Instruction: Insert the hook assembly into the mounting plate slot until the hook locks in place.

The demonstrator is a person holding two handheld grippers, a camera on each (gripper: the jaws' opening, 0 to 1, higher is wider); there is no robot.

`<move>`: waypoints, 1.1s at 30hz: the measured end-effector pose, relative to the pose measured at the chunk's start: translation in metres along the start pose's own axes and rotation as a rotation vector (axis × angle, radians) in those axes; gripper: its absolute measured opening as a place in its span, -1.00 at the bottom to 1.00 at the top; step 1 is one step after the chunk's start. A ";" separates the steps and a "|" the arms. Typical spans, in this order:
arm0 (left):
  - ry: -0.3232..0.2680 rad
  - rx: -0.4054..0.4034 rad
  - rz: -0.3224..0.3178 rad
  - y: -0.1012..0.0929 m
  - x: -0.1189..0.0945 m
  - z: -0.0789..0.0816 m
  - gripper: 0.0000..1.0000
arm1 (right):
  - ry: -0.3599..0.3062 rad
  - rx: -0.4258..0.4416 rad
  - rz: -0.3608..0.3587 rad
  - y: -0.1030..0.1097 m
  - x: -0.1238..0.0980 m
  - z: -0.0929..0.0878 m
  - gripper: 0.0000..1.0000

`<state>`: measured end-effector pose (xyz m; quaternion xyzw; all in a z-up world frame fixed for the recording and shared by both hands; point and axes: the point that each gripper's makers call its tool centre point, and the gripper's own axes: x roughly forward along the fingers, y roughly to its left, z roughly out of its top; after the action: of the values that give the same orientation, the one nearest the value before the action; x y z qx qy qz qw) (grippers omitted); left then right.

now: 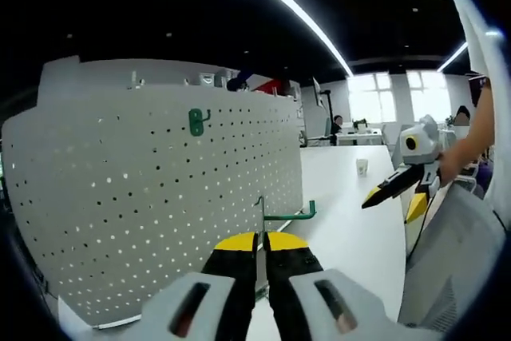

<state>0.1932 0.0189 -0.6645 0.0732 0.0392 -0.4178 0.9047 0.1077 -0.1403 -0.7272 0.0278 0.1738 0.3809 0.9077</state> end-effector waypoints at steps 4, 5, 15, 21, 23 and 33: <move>-0.015 -0.013 0.011 -0.001 -0.004 -0.001 -0.95 | -0.002 0.002 0.010 0.003 -0.001 0.001 0.26; -0.021 -0.016 0.014 -0.001 -0.005 -0.001 -0.95 | -0.004 0.005 0.011 0.003 -0.001 0.001 0.26; -0.062 -0.025 0.036 -0.008 -0.011 0.007 -0.95 | 0.004 0.008 0.016 0.003 -0.003 -0.001 0.25; -0.090 -0.044 0.048 -0.007 -0.011 0.013 -0.95 | 0.006 0.009 0.016 0.005 -0.004 -0.001 0.25; -0.092 -0.039 0.048 -0.008 -0.011 0.015 -0.95 | 0.005 0.008 0.016 0.005 -0.004 -0.001 0.25; -0.086 -0.046 0.045 -0.010 -0.011 0.013 -0.95 | -0.012 0.004 0.022 0.009 -0.005 0.002 0.23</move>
<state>0.1783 0.0187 -0.6514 0.0354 0.0083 -0.3989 0.9163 0.0992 -0.1370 -0.7218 0.0337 0.1687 0.3902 0.9045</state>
